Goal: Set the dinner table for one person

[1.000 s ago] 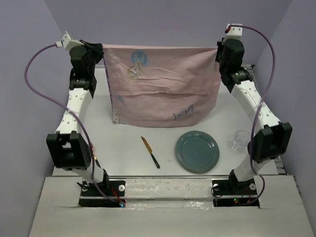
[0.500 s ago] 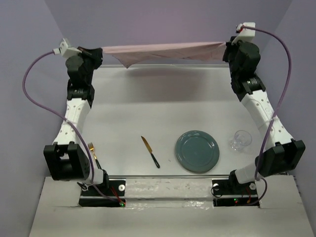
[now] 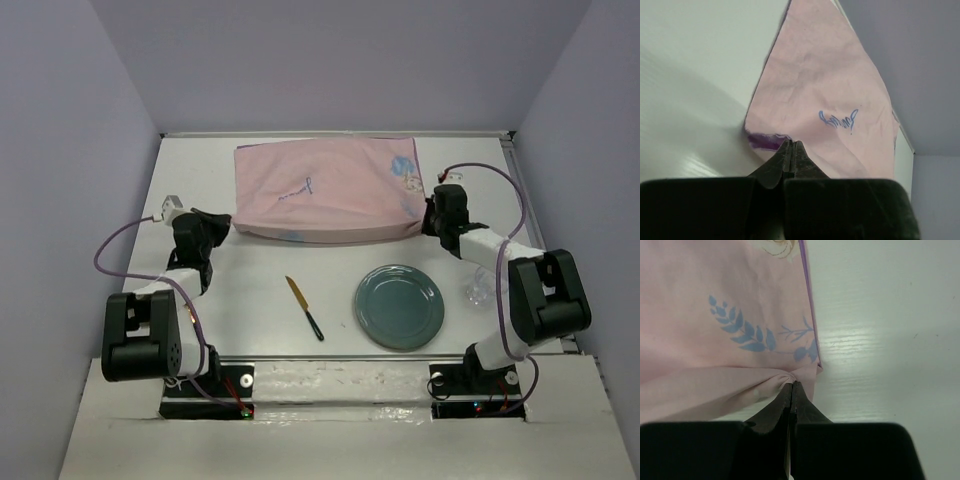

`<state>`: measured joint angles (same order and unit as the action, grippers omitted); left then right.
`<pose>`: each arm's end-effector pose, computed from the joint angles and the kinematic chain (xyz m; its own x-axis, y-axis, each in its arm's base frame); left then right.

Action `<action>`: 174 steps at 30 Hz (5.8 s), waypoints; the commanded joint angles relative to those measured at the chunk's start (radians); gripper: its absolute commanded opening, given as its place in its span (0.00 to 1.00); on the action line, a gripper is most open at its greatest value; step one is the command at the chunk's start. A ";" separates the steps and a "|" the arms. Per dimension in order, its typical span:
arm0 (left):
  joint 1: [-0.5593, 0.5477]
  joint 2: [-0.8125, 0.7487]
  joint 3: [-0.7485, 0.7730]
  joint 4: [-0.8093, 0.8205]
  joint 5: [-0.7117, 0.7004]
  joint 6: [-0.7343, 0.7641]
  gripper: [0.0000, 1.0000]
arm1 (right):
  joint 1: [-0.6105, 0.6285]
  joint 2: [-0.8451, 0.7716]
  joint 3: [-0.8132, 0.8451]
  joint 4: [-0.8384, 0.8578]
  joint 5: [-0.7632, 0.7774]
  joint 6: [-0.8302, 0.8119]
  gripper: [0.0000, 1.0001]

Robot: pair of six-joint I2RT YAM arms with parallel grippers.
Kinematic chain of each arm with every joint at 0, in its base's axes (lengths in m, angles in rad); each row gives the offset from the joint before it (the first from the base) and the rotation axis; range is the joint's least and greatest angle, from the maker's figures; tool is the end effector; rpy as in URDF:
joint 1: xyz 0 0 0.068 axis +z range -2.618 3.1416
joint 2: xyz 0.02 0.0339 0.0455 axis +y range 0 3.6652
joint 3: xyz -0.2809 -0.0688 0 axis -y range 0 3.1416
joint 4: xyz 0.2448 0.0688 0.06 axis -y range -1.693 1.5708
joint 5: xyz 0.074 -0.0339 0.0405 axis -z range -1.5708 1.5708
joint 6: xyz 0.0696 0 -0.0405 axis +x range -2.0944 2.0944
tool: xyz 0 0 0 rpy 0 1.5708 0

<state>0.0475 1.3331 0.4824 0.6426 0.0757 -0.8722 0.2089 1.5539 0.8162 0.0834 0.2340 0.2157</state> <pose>0.3006 0.0090 0.2124 -0.1531 -0.7717 -0.6173 -0.1409 0.6353 -0.7593 0.3450 0.0566 0.1879 -0.5862 0.0885 -0.8053 0.1062 0.9938 0.0320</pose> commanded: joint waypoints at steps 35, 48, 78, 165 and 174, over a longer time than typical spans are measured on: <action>-0.093 -0.494 -0.268 -0.008 -0.065 -0.041 0.74 | -0.008 -0.315 -0.079 -0.165 -0.139 0.255 0.09; -0.192 -0.108 -0.177 0.054 -0.119 -0.016 0.73 | -0.008 -0.031 -0.084 -0.031 -0.274 0.356 0.15; -0.192 -0.422 -0.268 -0.300 -0.231 0.065 0.70 | 0.144 -0.084 -0.020 -0.155 -0.113 0.229 0.54; -0.101 -0.331 -0.215 -0.397 -0.212 0.099 0.29 | -0.183 -0.333 -0.273 -0.197 -0.071 0.438 0.25; -0.101 -0.524 -0.220 -0.452 -0.191 0.098 0.57 | -0.171 -0.503 -0.247 -0.229 -0.217 0.360 0.59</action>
<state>-0.0570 0.9039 0.2523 0.1967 -0.1268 -0.7826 0.0322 1.1297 0.5365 -0.1509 0.1047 0.6277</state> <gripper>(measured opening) 0.541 0.565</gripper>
